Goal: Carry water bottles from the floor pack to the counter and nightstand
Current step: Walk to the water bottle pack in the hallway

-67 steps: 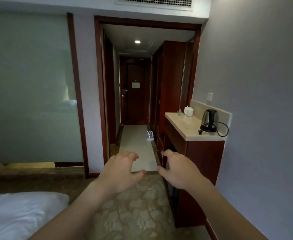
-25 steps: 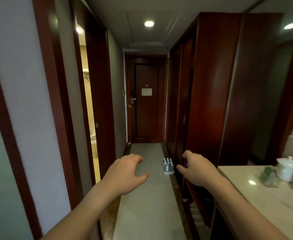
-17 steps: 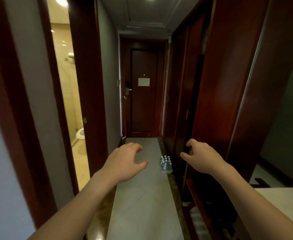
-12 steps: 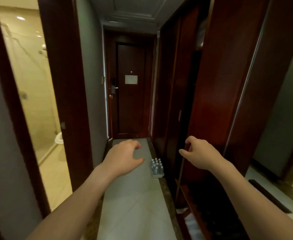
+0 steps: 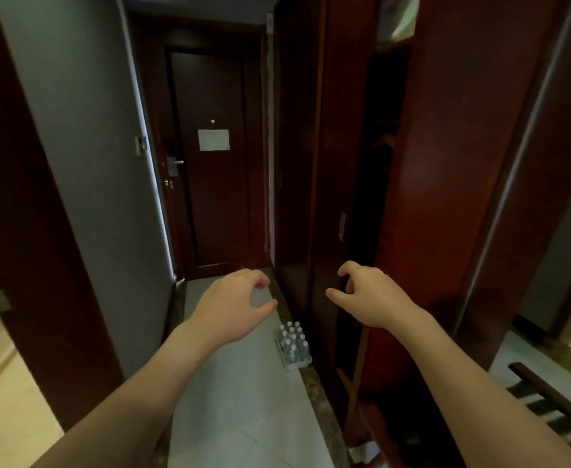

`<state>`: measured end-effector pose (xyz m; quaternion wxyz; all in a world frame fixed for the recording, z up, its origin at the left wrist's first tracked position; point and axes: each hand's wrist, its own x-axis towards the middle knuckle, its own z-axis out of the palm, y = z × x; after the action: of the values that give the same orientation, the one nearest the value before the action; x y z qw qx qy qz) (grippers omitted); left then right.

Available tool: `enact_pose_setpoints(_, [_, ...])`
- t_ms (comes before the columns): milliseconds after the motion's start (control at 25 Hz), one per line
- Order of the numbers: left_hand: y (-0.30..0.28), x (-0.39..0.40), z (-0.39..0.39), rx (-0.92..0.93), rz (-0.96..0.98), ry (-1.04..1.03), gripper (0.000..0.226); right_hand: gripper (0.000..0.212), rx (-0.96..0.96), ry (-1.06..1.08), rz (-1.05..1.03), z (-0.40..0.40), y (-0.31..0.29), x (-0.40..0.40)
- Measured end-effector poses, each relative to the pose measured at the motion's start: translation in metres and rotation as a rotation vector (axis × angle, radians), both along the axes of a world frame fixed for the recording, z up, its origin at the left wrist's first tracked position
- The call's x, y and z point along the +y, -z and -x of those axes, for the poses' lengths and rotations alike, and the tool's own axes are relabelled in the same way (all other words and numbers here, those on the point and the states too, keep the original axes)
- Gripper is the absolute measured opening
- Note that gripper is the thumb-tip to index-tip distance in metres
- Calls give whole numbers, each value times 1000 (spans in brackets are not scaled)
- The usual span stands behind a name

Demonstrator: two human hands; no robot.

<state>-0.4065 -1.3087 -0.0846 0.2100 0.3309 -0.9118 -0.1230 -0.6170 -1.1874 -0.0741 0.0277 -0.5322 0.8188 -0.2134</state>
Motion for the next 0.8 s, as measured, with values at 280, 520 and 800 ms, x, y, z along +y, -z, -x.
enact_pose_setpoints(280, [-28,-215,89,18,-21,-134,46,59,-28,-139,9,92,-21,-250])
enact_pose_setpoints(520, [-17,-380,121,20,-20,-204,45,57,-32,-225,-16,115,-14,-431])
enact_pose_setpoints(800, [42,-588,196,32,-115,-58,38,56,-109,-105,-29,172,49,-611])
